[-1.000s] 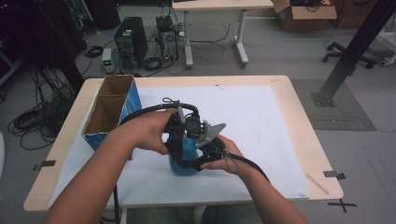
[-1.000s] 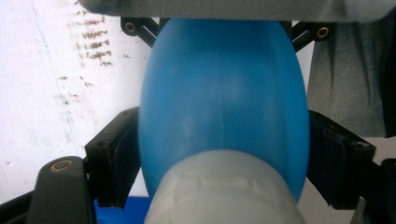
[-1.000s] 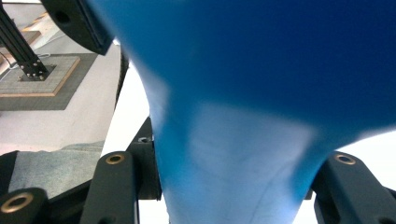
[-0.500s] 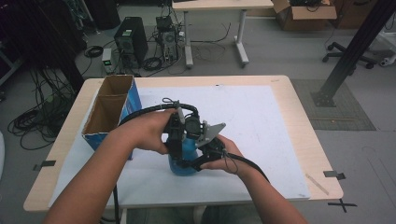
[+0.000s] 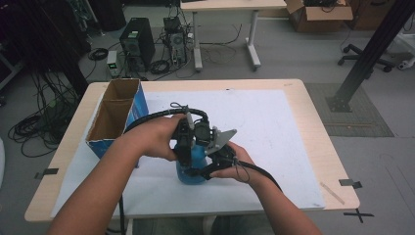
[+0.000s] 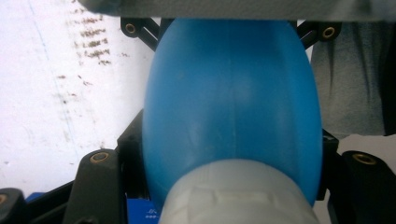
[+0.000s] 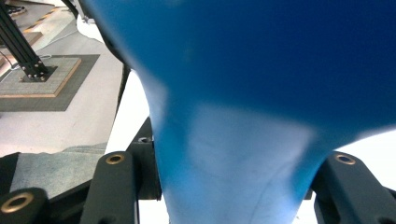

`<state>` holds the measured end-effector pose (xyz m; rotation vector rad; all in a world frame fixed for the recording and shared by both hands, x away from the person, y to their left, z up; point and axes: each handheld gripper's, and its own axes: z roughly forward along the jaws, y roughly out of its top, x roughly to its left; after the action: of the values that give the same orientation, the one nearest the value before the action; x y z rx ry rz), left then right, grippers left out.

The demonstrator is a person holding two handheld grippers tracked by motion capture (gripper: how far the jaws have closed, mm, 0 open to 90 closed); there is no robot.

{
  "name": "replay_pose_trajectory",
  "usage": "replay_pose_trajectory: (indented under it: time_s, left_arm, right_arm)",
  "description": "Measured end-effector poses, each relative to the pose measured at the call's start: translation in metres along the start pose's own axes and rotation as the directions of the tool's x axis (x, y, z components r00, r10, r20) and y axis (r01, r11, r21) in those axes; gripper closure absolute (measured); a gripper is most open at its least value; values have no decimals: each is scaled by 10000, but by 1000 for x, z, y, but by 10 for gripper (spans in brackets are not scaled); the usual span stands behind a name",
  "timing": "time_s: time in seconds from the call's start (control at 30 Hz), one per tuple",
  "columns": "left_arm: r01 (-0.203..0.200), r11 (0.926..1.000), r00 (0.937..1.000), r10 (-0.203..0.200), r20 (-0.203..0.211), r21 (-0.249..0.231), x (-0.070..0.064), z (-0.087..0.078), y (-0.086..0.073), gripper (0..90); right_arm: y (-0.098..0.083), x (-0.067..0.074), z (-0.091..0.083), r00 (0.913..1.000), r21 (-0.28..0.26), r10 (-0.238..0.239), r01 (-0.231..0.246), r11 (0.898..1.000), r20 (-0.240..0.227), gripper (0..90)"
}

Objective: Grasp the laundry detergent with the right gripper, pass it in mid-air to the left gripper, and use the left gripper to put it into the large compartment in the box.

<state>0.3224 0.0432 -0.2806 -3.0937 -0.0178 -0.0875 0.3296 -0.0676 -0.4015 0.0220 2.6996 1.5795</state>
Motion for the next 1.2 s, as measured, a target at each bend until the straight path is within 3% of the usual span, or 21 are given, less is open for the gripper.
replay_pose_trajectory:
  time_s: [0.03,0.13,0.2,0.23,0.27,0.3,0.33,0.4,0.63,0.93,0.97,1.0,1.2]
  left_arm:
    - [23,10000,10000,-23,17,4,0,0,0,380]
    - [-30,10000,10000,30,-54,11,-1,-1,1,384]
    - [-42,10000,10000,42,-39,19,-2,-1,1,387]
    - [-73,10000,10000,73,-27,40,-2,-2,1,388]
    - [-99,9999,9999,99,-38,78,-2,-3,2,389]
    - [-75,9999,10000,75,-36,109,-2,-4,2,390]
    - [-127,9998,9999,128,-74,155,-2,-6,3,391]
    - [-111,9998,9999,113,-92,162,-3,-6,4,392]
    - [-146,9993,9997,153,-171,350,-2,-11,10,394]
    - [-160,9992,9997,166,-151,364,-2,-12,16,394]
    - [-167,9992,9997,173,-149,369,-2,-12,16,394]
    - [-177,9991,9997,182,-132,384,-1,-13,17,394]
    - [-137,9990,9998,144,-168,424,0,-15,20,394]
  right_arm:
    - [0,2,0,9995,-75,267,-268,9996,-170,450]
    - [-1,1,0,10000,-50,-42,43,10000,30,450]
    - [0,2,0,9999,-202,94,-96,9997,-91,450]
    - [0,0,-1,9998,-147,-189,190,9997,53,450]
    - [1,3,-1,9999,-257,30,-33,9997,-103,450]
    - [0,1,-1,9997,-173,-249,250,9995,81,450]
    - [1,3,-2,10000,-282,2,-4,9996,-63,450]
    - [2,4,-2,10000,-310,16,-17,9995,-45,450]
    - [1,3,-7,9992,-455,-197,213,9987,360,432]
    - [-3,3,-12,9994,-580,-170,188,9981,313,426]
    - [-3,4,-13,9995,-611,-142,159,9980,291,421]
    - [-4,6,-14,9998,-721,183,-173,9972,120,404]
    - [-5,6,-15,9997,-797,210,-201,9966,109,317]
